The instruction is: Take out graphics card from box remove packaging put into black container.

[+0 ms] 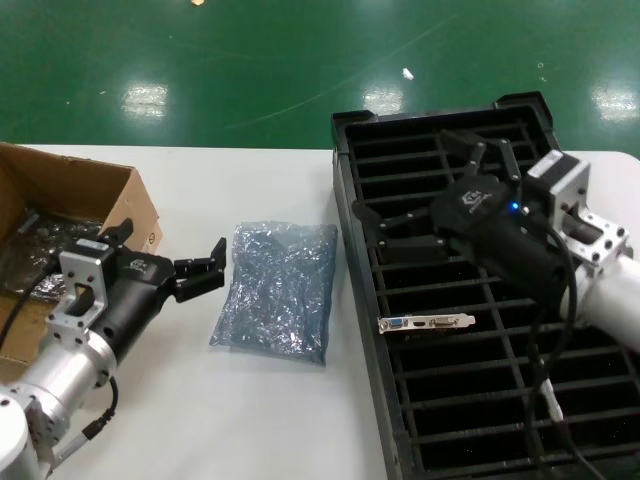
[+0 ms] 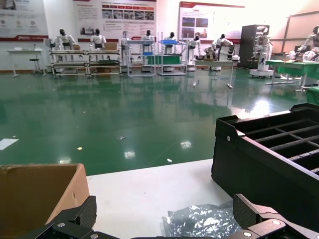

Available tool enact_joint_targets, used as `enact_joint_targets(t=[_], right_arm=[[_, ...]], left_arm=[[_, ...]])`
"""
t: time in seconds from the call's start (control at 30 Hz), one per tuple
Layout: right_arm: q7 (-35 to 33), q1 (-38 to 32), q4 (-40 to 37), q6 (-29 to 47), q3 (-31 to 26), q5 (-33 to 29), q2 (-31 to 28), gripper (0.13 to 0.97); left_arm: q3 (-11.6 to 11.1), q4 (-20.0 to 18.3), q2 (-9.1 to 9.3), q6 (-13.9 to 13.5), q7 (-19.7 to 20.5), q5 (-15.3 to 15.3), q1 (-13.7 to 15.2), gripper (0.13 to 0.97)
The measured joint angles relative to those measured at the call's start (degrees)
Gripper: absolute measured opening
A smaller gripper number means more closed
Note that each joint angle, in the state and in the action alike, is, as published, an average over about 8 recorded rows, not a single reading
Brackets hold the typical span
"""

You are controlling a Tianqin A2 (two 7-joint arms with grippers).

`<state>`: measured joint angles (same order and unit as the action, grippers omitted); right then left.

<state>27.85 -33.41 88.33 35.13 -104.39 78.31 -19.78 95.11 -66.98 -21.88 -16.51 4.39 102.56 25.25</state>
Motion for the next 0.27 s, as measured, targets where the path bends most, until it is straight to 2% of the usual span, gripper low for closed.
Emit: enact_joint_targets(t=[0.17,0.27], right_arm=[[-3.4,4.1,0.4,-4.3,1.6,3.1,0.3,0.966],[-4.5,5.4,0.5,-5.6,2.0,4.0,0.4,0.966]], left_arm=[[-0.4,-3.1,0.58,2.0,-0.5,0.1,-3.1,0.966],[-0.6,-4.0,0.76,2.7,-0.7,0.1,-4.1,0.966]])
